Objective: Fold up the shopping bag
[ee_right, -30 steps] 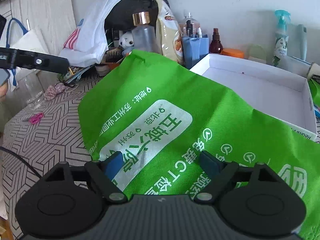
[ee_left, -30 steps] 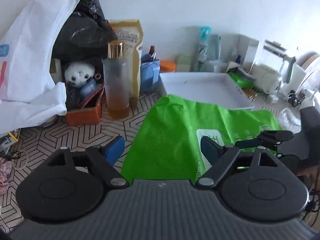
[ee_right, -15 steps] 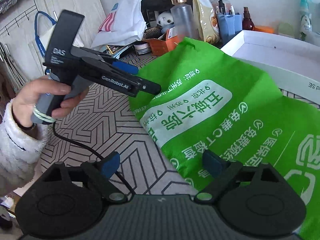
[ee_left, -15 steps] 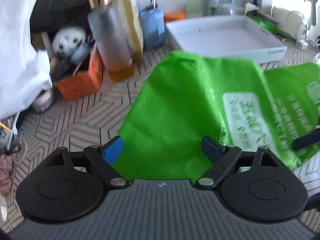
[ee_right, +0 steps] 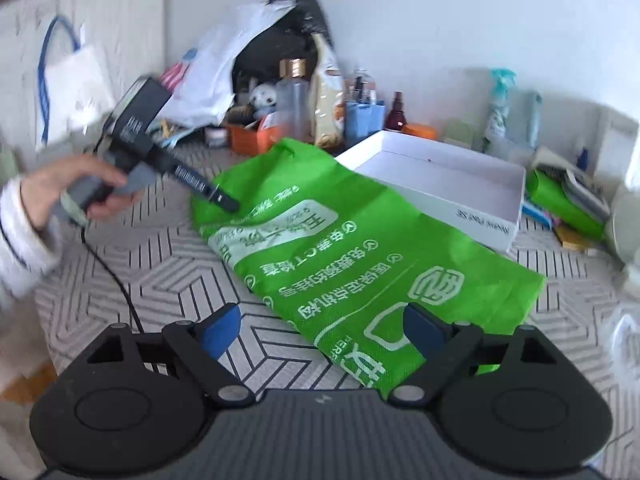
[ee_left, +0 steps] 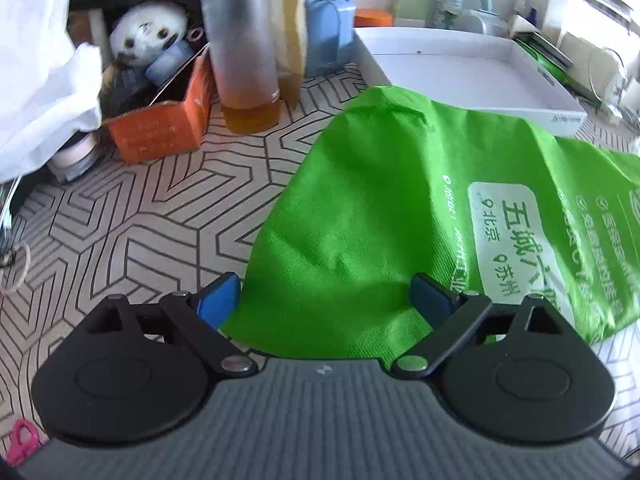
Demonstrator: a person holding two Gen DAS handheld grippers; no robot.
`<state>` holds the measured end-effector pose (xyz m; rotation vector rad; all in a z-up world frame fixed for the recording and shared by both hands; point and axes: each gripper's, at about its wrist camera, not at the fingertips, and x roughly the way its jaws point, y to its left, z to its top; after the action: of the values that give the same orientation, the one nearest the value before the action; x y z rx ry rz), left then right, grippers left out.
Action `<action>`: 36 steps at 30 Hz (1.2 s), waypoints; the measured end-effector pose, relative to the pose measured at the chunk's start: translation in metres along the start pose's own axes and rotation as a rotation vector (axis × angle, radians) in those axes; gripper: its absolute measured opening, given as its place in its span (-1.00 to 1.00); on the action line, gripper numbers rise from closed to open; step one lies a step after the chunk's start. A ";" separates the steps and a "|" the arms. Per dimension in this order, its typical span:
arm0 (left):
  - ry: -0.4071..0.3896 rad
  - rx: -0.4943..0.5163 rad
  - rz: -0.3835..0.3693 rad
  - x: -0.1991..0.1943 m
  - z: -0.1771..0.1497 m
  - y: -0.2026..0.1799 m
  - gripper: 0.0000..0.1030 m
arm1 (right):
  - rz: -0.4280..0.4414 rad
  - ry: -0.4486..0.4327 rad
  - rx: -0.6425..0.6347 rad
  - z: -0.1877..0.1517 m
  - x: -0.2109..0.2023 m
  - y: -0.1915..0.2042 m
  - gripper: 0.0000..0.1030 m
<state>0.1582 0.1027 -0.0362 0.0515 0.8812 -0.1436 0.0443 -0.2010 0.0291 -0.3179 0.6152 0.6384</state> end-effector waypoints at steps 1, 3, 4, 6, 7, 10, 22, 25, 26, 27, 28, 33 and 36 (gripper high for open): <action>-0.008 -0.001 0.004 -0.004 0.000 -0.001 0.79 | -0.016 0.012 -0.045 0.001 0.007 0.010 0.72; -0.064 -0.001 0.010 -0.022 -0.001 -0.006 0.79 | -0.073 0.013 -0.124 0.004 0.019 0.027 0.64; -0.080 0.003 0.008 -0.027 -0.001 -0.007 0.79 | -0.133 0.005 -0.160 0.004 0.026 0.036 0.63; -0.109 0.010 0.002 -0.035 0.001 -0.008 0.79 | -0.223 0.006 -0.235 0.006 0.042 0.051 0.63; -0.117 0.011 0.003 -0.036 0.003 -0.008 0.79 | -0.231 0.012 -0.264 0.007 0.047 0.056 0.63; -0.108 -0.001 0.031 -0.027 0.011 -0.003 0.79 | -0.156 0.037 -0.288 0.010 0.061 0.064 0.61; 0.024 -0.039 -0.090 0.019 0.003 0.013 0.84 | -0.243 0.072 -0.343 0.010 0.086 0.068 0.81; 0.018 0.021 -0.072 0.022 0.003 0.007 0.84 | -0.302 0.063 -0.349 0.011 0.093 0.066 0.94; 0.013 0.039 -0.064 0.022 0.002 0.004 0.84 | -0.317 0.059 -0.342 0.011 0.095 0.066 0.94; 0.010 0.043 -0.063 0.022 0.002 0.004 0.84 | -0.325 0.056 -0.341 0.011 0.096 0.066 0.93; 0.010 0.041 -0.065 0.022 0.002 0.004 0.84 | -0.328 0.053 -0.343 0.012 0.098 0.067 0.88; 0.011 0.035 -0.067 0.021 0.002 0.004 0.84 | -0.291 0.036 -0.386 0.007 0.107 0.072 -0.28; 0.006 0.056 -0.054 0.020 0.000 0.001 0.84 | -0.301 0.040 -0.398 0.010 0.111 0.073 -0.28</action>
<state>0.1709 0.1015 -0.0519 0.0803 0.8847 -0.2191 0.0725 -0.0896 -0.0393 -0.7812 0.4623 0.4603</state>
